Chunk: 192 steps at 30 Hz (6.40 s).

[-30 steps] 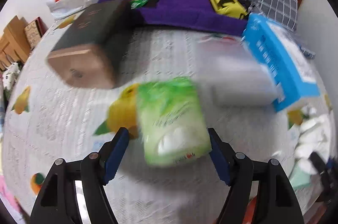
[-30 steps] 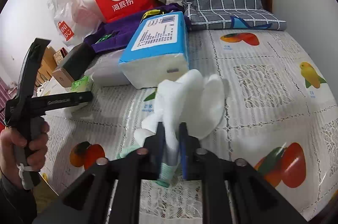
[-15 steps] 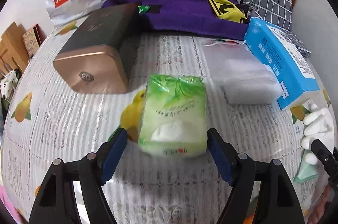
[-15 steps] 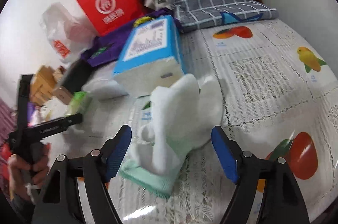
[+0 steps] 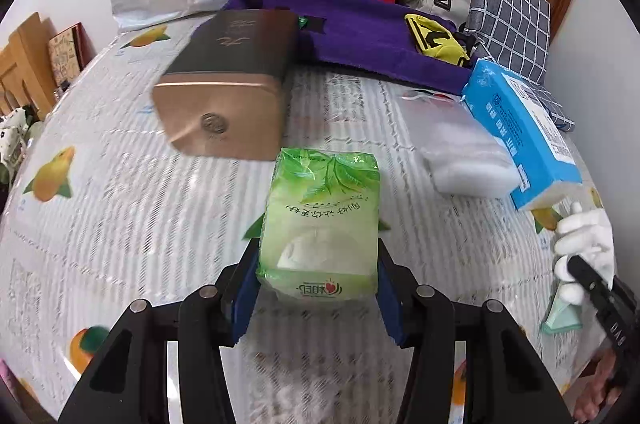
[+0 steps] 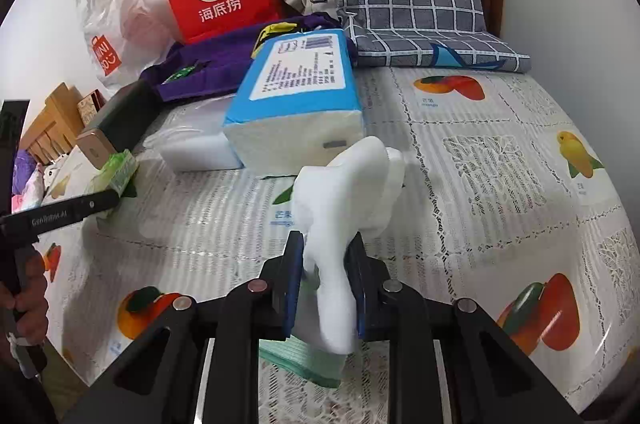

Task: Organize soft objects

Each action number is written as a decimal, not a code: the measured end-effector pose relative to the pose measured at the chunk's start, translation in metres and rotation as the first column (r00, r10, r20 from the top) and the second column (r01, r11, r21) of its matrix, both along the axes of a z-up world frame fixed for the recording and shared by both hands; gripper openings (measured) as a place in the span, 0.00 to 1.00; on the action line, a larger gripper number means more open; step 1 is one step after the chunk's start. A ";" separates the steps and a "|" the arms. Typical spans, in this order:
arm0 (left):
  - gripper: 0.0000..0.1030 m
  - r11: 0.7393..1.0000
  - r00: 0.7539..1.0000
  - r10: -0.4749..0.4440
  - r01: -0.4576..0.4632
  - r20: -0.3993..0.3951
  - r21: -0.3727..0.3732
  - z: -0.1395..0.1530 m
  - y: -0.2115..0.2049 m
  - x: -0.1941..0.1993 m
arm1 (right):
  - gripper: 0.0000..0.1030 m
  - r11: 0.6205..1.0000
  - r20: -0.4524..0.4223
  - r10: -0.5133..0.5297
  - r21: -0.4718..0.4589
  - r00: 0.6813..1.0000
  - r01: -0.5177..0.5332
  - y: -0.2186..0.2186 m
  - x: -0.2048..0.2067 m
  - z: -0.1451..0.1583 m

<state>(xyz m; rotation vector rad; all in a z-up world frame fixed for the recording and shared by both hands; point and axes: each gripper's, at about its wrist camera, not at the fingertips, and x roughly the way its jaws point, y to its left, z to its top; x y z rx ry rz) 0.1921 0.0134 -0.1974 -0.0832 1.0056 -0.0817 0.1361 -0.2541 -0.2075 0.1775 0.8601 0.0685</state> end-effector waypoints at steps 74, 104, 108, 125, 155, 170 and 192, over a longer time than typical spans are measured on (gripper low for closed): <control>0.49 1.000 0.983 -0.017 0.021 0.182 -0.016 0.153 0.020 0.078 | 0.17 0.984 0.256 0.157 0.046 0.954 -0.174 0.052 0.121 0.175; 0.49 0.998 0.984 0.035 -0.028 0.173 -0.048 0.150 0.045 0.193 | 0.17 0.965 0.275 0.190 0.126 0.942 -0.232 0.064 0.259 0.188; 0.49 0.998 0.988 0.039 -0.032 0.151 -0.047 0.137 0.043 0.205 | 0.17 0.958 0.218 0.219 0.140 0.951 -0.252 0.076 0.281 0.160; 0.49 0.996 0.999 -0.017 0.020 0.028 -0.087 0.080 0.010 0.259 | 0.20 0.937 0.030 0.272 0.221 0.962 -0.271 0.096 0.335 0.081; 0.50 0.994 0.996 -0.005 -0.005 -0.088 -0.111 0.044 0.030 0.281 | 0.53 0.967 -0.030 0.228 0.122 0.973 -0.223 0.075 0.313 0.082; 0.50 0.993 0.995 -0.037 0.027 -0.089 -0.114 0.043 0.015 0.280 | 0.54 0.935 -0.083 0.355 0.014 0.931 -0.355 0.095 0.221 0.075; 0.67 0.987 0.995 -0.064 0.052 -0.076 -0.150 0.059 0.011 0.273 | 0.58 0.925 -0.200 0.367 -0.020 0.908 -0.379 0.126 0.168 0.036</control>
